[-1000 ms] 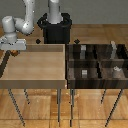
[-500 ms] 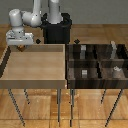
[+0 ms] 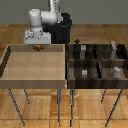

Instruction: Place the loaf of bread into the appropriate compartment.

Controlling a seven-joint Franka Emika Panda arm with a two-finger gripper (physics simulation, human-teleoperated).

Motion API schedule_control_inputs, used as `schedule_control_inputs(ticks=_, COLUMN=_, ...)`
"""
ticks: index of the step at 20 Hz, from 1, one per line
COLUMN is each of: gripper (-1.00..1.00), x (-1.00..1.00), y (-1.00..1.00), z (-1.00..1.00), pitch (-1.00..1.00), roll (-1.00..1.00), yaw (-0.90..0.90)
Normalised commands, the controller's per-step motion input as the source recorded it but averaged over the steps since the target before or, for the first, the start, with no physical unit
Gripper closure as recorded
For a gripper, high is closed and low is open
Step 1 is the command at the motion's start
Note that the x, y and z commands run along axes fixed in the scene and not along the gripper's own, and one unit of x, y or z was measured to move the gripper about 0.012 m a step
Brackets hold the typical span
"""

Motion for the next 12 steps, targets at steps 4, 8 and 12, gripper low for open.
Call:
schedule_control_inputs(ticks=4, gripper=1.00, x=0.00, y=1.00, z=0.00, pitch=0.00, roll=0.00, yaw=0.00)
schedule_control_inputs(ticks=8, gripper=1.00, x=0.00, y=1.00, z=0.00, pitch=0.00, roll=0.00, yaw=0.00)
schedule_control_inputs(ticks=12, gripper=1.00, x=0.00, y=1.00, z=0.00, pitch=0.00, roll=0.00, yaw=0.00)
